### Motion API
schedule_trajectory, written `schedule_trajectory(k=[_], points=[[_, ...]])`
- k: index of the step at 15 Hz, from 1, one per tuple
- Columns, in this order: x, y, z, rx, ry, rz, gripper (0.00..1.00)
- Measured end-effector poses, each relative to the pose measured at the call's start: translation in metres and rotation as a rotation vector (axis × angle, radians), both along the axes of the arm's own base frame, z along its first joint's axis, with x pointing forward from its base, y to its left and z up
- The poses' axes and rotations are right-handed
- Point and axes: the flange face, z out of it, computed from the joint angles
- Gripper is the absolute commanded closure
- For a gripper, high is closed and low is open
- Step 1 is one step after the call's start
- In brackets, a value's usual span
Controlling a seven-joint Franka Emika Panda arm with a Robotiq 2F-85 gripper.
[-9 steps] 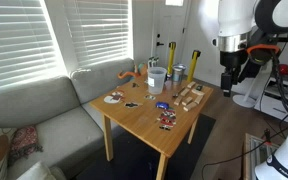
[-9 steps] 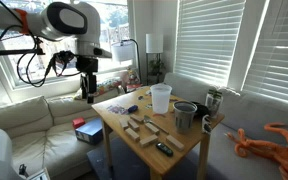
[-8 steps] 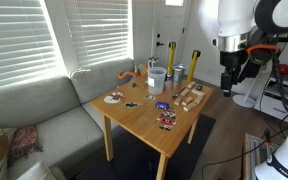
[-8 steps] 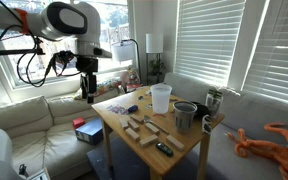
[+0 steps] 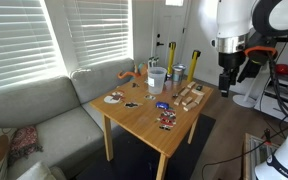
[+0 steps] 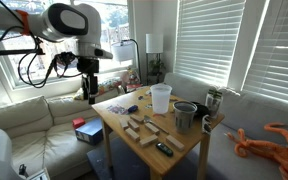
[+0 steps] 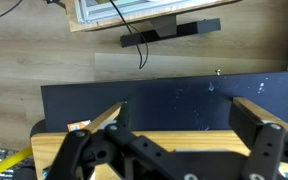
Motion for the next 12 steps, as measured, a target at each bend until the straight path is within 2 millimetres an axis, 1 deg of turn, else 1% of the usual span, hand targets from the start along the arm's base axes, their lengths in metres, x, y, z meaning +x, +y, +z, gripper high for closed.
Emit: schedule_trajectory(k=[2, 6, 9, 12], points=[[0.012, -0.009, -0.013, -0.004, -0.034, -0.007, 0.00], [0.039, -0.031, -0.052, 0.030, -0.146, -0.030, 0.00], [0.051, -0.043, -0.080, 0.061, -0.206, -0.042, 0.00], [0.057, -0.051, -0.105, 0.082, -0.243, -0.029, 0.00]])
